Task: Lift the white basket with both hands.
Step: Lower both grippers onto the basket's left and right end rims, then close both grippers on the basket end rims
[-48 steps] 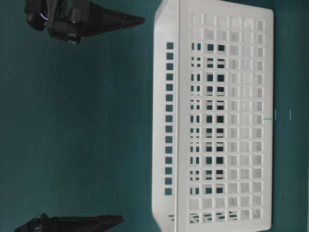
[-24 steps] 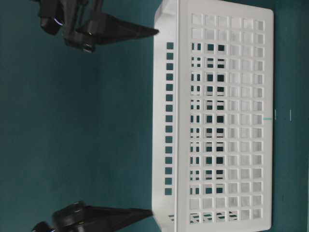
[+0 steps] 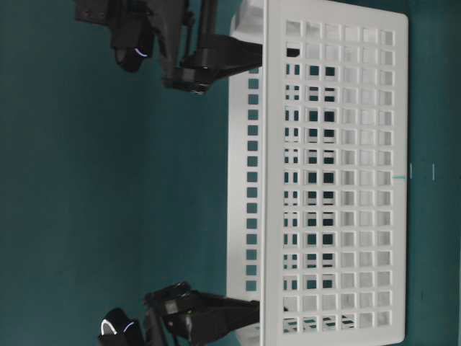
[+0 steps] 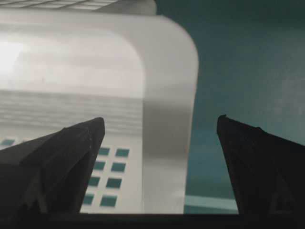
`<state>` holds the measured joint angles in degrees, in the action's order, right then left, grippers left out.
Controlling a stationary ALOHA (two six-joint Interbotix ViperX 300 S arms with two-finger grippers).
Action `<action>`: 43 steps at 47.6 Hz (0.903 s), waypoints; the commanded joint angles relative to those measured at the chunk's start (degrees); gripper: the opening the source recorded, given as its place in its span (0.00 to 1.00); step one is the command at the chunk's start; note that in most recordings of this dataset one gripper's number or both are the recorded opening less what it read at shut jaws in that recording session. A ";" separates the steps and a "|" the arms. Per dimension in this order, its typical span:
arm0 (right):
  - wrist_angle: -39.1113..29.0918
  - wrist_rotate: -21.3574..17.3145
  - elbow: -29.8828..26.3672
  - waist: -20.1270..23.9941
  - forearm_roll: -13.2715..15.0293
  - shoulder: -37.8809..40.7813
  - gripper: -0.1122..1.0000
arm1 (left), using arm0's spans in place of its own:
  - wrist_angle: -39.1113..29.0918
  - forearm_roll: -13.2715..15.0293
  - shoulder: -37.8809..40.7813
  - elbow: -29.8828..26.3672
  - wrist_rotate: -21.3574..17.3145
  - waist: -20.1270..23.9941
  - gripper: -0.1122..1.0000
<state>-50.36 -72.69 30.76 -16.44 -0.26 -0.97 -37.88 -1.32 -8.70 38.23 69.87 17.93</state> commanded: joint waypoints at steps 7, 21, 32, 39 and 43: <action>2.20 -2.81 -0.09 0.70 2.37 0.44 0.96 | 2.99 -0.26 1.05 -0.62 0.35 0.09 0.96; 1.93 -3.25 0.62 1.05 2.37 0.00 0.96 | 3.96 -0.26 1.23 -0.44 -0.26 0.09 0.95; 4.13 -5.63 1.23 0.97 2.29 -0.09 0.84 | 6.59 -0.18 1.14 0.00 -0.26 0.09 0.82; 5.01 -6.42 1.41 1.05 1.93 0.44 0.50 | 6.15 -0.26 1.14 0.09 -0.26 0.09 0.45; 5.01 -6.24 1.49 1.14 1.67 0.62 0.29 | 6.24 -0.18 1.14 0.09 -0.26 0.09 0.25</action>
<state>-45.88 -78.93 32.52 -15.64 1.85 -0.88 -31.82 -1.32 -7.29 38.76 69.79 18.02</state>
